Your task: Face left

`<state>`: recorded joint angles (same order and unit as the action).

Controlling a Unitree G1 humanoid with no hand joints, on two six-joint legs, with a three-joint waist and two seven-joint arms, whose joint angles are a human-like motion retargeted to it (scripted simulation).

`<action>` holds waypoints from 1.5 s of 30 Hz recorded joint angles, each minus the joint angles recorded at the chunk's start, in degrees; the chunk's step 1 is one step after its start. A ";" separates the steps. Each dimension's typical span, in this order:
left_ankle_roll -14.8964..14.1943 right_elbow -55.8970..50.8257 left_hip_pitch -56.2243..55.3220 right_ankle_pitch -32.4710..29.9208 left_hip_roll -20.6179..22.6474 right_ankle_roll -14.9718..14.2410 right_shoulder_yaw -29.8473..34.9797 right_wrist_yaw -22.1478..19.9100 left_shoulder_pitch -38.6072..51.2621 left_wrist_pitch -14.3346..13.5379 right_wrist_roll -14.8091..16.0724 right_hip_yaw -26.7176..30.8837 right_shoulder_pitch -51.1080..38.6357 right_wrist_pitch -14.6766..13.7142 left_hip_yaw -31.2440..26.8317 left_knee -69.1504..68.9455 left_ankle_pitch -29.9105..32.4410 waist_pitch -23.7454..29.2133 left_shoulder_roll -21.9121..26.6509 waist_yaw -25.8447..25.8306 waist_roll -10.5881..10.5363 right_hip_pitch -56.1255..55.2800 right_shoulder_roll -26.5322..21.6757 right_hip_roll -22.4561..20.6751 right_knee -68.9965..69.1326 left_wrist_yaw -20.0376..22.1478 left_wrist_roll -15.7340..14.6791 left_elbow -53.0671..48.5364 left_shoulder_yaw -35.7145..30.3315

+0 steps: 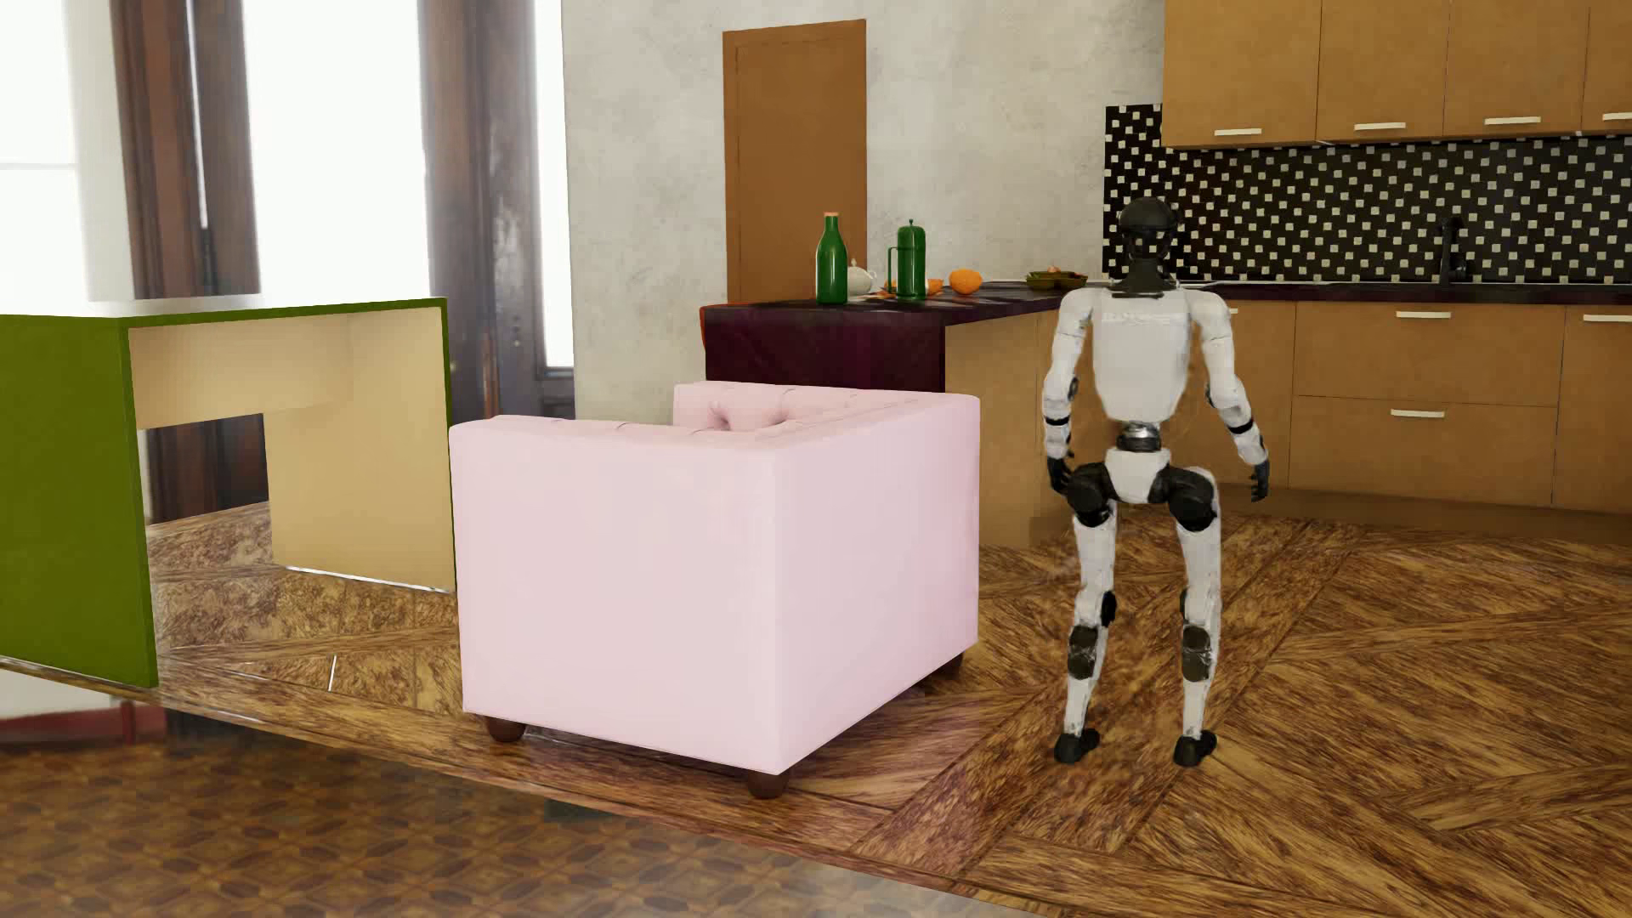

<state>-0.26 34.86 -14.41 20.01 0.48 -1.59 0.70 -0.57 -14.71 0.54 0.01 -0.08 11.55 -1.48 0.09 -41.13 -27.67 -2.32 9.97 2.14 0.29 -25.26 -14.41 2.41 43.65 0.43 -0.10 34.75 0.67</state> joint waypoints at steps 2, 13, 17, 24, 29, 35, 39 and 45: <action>-0.69 -0.44 -4.56 2.64 -1.10 -2.51 4.70 -2.02 -1.93 0.92 -0.23 -3.02 0.70 4.12 -1.46 -5.53 -1.02 -1.13 0.15 5.11 -0.94 -2.77 4.55 0.92 3.70 -1.64 0.34 4.10 -2.06; -0.52 -0.91 -10.14 -3.13 -3.47 1.58 4.05 0.58 0.69 6.58 -4.39 -5.15 -2.23 5.31 -1.73 -5.71 0.25 3.72 -0.17 9.56 -1.60 -2.83 2.86 1.79 0.39 -1.68 -0.50 2.68 -4.06; -3.67 -3.39 -9.55 -0.43 -1.72 0.80 5.80 -0.55 0.43 4.65 -3.40 -4.48 -1.11 4.46 -3.16 -2.68 6.52 4.45 -0.50 10.30 -0.77 -2.27 4.73 3.49 2.49 -1.45 1.14 3.20 -3.11; -4.16 -2.12 -7.28 1.01 -1.01 -0.30 4.87 3.05 1.19 7.52 0.10 -3.37 -3.38 2.57 -4.55 1.18 8.27 4.54 -2.03 11.24 -0.96 1.37 4.96 4.07 0.55 -2.36 -3.44 3.00 -4.34; -4.10 -2.50 -7.50 1.58 -1.44 -1.10 3.52 3.29 1.24 8.29 -1.47 -4.31 -0.24 4.88 -3.55 2.91 9.67 3.25 -0.74 13.66 -1.78 2.72 3.63 5.47 -0.67 -2.26 -2.63 2.93 -4.49; -4.08 -3.57 -9.24 0.63 -0.41 -3.09 4.39 3.20 -0.71 6.44 0.36 -1.73 -1.90 4.17 -6.19 0.01 9.26 5.16 -2.47 12.68 -2.15 1.08 4.67 5.08 6.77 -2.56 -1.03 2.13 -3.98; -2.13 -1.35 -9.95 3.21 -1.57 -3.52 3.56 4.15 -0.09 4.30 0.60 -1.10 -2.29 4.36 -4.46 1.75 10.62 4.22 -2.91 15.25 -0.98 6.32 3.81 5.02 -2.36 -0.58 -2.60 2.25 -4.15; -3.69 -3.63 -11.98 0.34 0.54 -3.36 4.48 4.35 -2.85 3.13 -1.68 1.92 -2.25 6.71 -7.37 4.07 14.64 4.00 -2.08 11.92 0.69 3.31 3.35 5.17 4.34 -0.03 -4.48 2.12 -2.49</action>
<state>-3.95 31.23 -26.39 20.35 1.02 -4.95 5.18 3.78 -17.56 3.66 -1.67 1.84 9.30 5.23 -7.28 -37.07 -13.04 1.69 7.89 14.05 0.98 -21.96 -11.07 7.58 47.99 0.40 -4.58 36.87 -1.82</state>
